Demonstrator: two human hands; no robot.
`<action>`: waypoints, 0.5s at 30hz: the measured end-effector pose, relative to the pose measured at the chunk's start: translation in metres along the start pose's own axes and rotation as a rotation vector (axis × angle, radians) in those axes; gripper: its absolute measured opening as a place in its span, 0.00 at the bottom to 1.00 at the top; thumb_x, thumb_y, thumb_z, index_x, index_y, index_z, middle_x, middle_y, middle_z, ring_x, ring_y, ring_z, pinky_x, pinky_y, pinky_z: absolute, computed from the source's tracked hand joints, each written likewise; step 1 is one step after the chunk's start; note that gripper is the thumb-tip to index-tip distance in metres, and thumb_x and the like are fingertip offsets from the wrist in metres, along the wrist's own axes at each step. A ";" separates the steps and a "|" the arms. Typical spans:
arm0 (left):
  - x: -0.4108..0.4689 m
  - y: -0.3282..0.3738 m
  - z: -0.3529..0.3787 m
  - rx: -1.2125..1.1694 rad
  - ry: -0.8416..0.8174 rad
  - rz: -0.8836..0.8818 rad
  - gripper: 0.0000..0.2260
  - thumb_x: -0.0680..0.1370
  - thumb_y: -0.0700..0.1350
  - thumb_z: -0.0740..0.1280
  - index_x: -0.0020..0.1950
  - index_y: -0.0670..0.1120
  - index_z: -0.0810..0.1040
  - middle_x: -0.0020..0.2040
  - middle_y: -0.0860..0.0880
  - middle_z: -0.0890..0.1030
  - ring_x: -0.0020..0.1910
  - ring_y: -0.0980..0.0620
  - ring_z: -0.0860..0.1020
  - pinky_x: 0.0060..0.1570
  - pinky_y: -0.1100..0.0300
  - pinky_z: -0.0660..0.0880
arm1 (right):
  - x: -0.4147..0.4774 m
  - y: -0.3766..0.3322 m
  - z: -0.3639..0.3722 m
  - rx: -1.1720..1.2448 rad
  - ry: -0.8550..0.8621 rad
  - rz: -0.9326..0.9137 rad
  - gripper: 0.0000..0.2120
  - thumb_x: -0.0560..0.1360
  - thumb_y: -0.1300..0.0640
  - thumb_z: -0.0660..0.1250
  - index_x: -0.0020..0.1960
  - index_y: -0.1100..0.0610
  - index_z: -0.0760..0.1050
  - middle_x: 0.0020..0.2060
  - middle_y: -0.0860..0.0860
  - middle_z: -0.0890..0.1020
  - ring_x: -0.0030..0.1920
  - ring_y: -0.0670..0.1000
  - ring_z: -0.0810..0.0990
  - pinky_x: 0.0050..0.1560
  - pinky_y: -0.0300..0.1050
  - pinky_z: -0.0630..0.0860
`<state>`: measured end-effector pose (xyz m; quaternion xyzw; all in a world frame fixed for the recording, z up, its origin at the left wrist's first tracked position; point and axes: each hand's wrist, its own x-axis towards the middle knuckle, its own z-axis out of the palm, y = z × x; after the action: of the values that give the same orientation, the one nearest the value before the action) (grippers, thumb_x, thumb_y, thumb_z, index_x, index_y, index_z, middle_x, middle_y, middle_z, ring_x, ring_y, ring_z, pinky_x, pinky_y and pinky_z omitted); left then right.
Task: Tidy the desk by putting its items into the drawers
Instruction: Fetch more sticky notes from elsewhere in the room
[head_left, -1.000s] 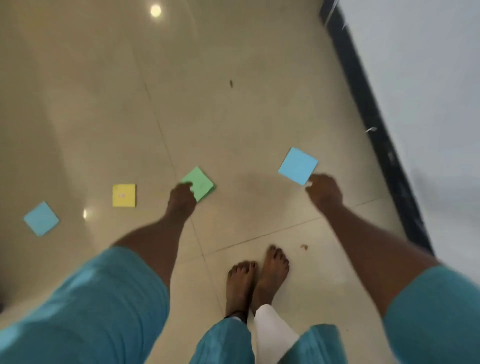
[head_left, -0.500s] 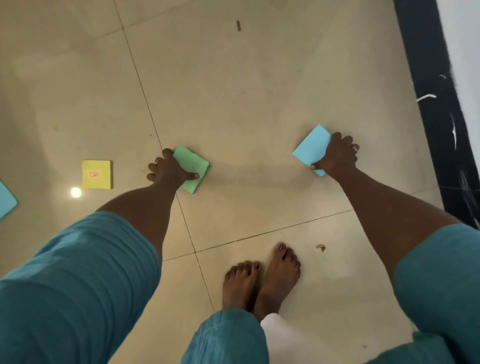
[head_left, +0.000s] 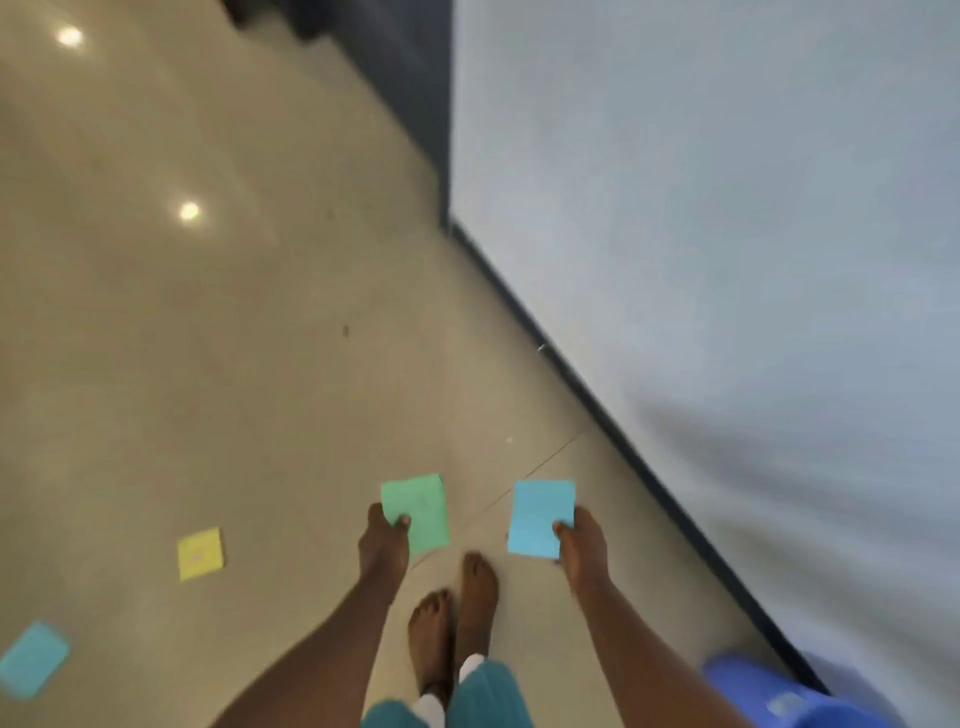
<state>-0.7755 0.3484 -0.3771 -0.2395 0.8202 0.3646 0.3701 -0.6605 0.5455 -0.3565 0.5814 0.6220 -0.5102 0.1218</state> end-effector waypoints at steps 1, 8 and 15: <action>-0.033 0.023 0.003 0.009 -0.031 0.038 0.14 0.79 0.41 0.63 0.63 0.39 0.69 0.56 0.35 0.78 0.53 0.36 0.79 0.50 0.50 0.77 | -0.029 -0.009 -0.029 0.137 0.042 0.052 0.04 0.70 0.57 0.61 0.44 0.57 0.70 0.42 0.60 0.77 0.42 0.59 0.77 0.38 0.55 0.77; -0.244 0.132 0.039 0.149 -0.334 0.275 0.16 0.78 0.37 0.61 0.66 0.40 0.65 0.58 0.36 0.78 0.54 0.37 0.78 0.54 0.46 0.77 | -0.196 -0.022 -0.220 0.728 0.301 0.068 0.09 0.78 0.69 0.58 0.54 0.58 0.71 0.44 0.58 0.76 0.40 0.54 0.75 0.35 0.43 0.74; -0.449 0.144 0.117 0.405 -0.612 0.545 0.20 0.77 0.35 0.64 0.68 0.40 0.65 0.59 0.35 0.77 0.55 0.37 0.78 0.55 0.45 0.76 | -0.320 0.047 -0.369 0.944 0.674 -0.061 0.08 0.78 0.68 0.59 0.52 0.59 0.72 0.52 0.63 0.77 0.49 0.62 0.78 0.36 0.48 0.80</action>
<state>-0.5464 0.5834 -0.0191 0.1809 0.7611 0.3350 0.5252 -0.3639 0.6311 0.0246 0.6847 0.3482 -0.5224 -0.3701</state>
